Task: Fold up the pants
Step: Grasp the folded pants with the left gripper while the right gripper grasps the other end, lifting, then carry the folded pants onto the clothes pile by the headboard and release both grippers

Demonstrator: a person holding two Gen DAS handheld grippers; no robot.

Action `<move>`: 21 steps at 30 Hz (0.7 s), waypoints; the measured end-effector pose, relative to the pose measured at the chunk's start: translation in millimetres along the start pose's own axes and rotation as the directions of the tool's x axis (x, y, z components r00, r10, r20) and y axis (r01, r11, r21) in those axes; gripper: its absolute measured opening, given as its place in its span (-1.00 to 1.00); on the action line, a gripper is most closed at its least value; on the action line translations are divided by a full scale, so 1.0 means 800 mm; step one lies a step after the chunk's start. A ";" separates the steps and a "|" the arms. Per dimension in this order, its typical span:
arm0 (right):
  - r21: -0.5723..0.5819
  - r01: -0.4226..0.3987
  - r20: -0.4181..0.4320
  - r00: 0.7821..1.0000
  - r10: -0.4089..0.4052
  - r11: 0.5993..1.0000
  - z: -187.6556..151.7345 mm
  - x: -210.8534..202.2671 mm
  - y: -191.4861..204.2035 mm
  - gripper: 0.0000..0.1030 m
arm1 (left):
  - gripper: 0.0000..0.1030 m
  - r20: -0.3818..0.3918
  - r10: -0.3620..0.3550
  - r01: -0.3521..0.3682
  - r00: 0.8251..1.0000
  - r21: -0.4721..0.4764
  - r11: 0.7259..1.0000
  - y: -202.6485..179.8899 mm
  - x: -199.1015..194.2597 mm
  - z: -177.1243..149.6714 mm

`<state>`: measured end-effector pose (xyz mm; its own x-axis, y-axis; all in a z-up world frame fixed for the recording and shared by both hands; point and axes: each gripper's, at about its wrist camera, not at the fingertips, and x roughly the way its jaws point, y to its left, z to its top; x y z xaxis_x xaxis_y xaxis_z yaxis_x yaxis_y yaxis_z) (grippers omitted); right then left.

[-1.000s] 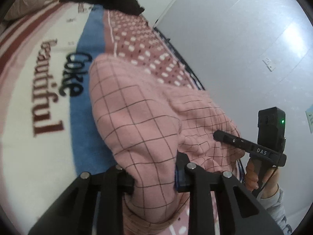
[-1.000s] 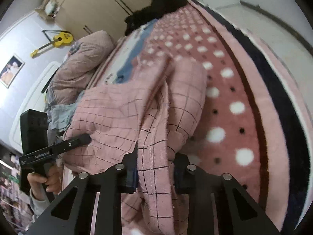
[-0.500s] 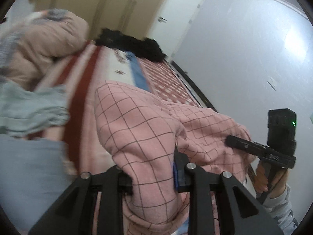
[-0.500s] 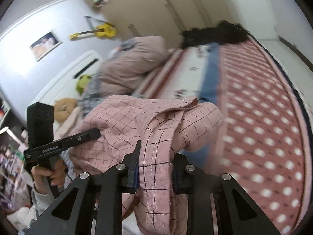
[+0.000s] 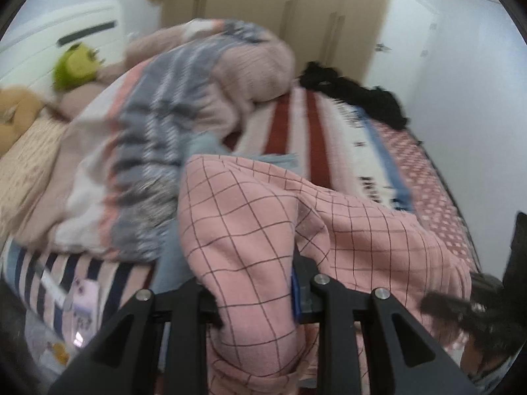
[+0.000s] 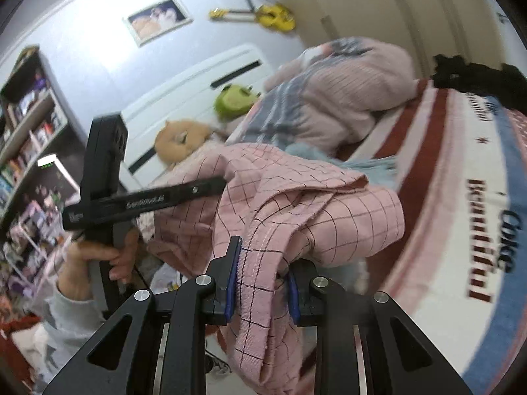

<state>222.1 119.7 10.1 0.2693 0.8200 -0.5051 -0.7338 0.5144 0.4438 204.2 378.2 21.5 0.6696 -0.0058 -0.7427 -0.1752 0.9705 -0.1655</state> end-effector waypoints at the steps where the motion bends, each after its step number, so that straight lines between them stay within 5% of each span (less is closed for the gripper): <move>1: -0.002 -0.006 -0.018 1.000 0.006 1.000 -0.002 0.020 0.005 -0.67 | -0.57 -0.017 0.015 -0.016 1.000 -0.018 1.000 0.015 0.013 -0.006; 9: -0.032 -0.013 -0.124 0.992 0.009 0.999 -0.036 0.095 0.004 -0.67 | -0.51 -0.140 0.067 -0.073 0.988 -0.042 0.996 0.061 0.083 -0.044; 12: -0.058 0.010 -0.134 0.991 -0.018 0.998 -0.047 0.098 -0.004 -0.67 | -0.19 -0.146 0.100 -0.103 0.984 -0.011 0.995 0.060 0.085 -0.052; 14: -0.066 0.041 -0.140 0.989 -0.050 0.997 -0.052 0.099 -0.009 -0.65 | 0.30 -0.147 0.146 -0.146 0.978 0.012 0.989 0.067 0.084 -0.056; 21: -0.077 0.124 -0.124 0.983 -0.133 0.989 -0.060 0.093 -0.033 -0.43 | 0.50 -0.146 0.163 -0.162 0.976 0.023 0.987 0.091 0.067 -0.063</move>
<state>231.3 154.8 -74.8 0.2847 0.7068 -0.6476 -0.7409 0.5909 0.3192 191.2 436.8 -62.9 0.5190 0.1175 -0.8466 -0.2643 0.9640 -0.0282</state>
